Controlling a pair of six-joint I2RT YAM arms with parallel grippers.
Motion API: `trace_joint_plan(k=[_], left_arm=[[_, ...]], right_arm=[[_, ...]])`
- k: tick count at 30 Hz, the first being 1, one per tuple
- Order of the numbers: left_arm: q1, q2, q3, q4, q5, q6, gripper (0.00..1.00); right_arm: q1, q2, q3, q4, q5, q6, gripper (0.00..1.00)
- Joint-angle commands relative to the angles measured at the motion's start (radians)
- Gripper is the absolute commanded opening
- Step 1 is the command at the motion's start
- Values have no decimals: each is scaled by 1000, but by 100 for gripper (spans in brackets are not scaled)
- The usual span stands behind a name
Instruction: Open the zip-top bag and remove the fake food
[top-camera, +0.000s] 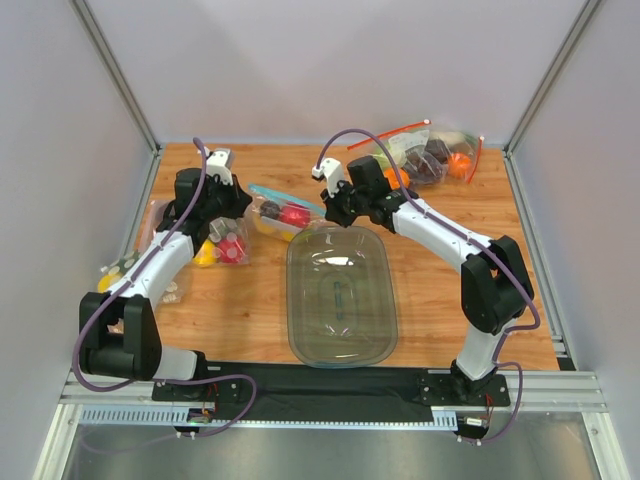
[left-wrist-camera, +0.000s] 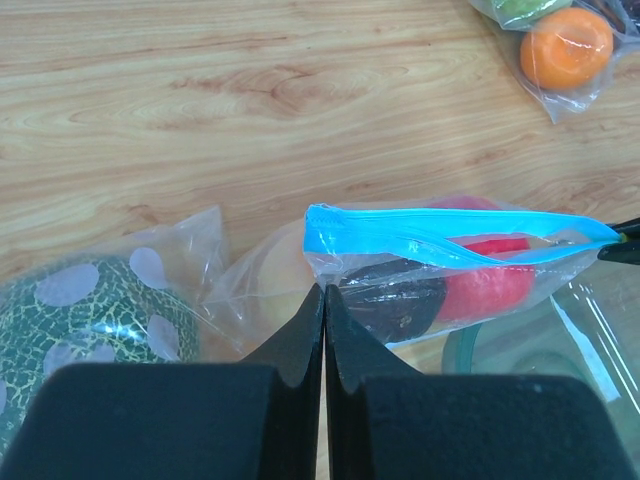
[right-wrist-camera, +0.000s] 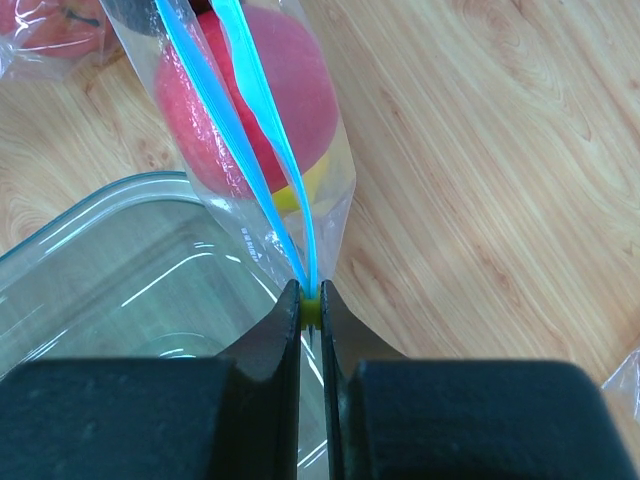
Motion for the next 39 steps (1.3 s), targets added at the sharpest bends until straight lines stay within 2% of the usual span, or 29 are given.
trace_joint_plan(k=[1, 5, 8, 9, 12, 13, 14, 15, 16, 20, 25, 31, 39], left_arm=[[28, -19, 41, 47, -71, 36, 0], [28, -38, 36, 61, -10, 28, 0], [28, -54, 41, 39, 19, 48, 0], [28, -57, 42, 27, 22, 54, 0], [28, -51, 45, 24, 42, 65, 0], [28, -46, 45, 27, 54, 63, 0], [28, -42, 42, 31, 82, 66, 0], [28, -37, 41, 42, 94, 63, 0], [28, -31, 41, 47, 104, 65, 0], [28, -26, 42, 57, 146, 68, 0], [28, -45, 44, 30, 153, 86, 0], [28, -49, 52, 7, 168, 106, 0], [28, -48, 49, 10, 188, 103, 0]], right_arm=[[-24, -37, -12, -112, 95, 1, 0], [-22, -54, -10, -103, 77, 22, 6], [-22, -61, 6, -92, 29, 44, 20], [-22, -63, 20, -91, 16, 56, 32], [-24, -75, 37, -81, -27, 74, 51], [-24, -81, 43, -65, -31, 79, 64], [-22, -87, 48, -55, -29, 82, 71], [-24, -96, 54, -42, -24, 85, 86], [-22, -101, 71, -35, -23, 85, 90], [-25, -104, 126, 4, -29, 98, 93], [-24, -63, 191, 57, -67, 108, 91], [-12, 14, 250, 100, -98, 118, 86], [21, 126, 296, 110, -81, 91, 73]])
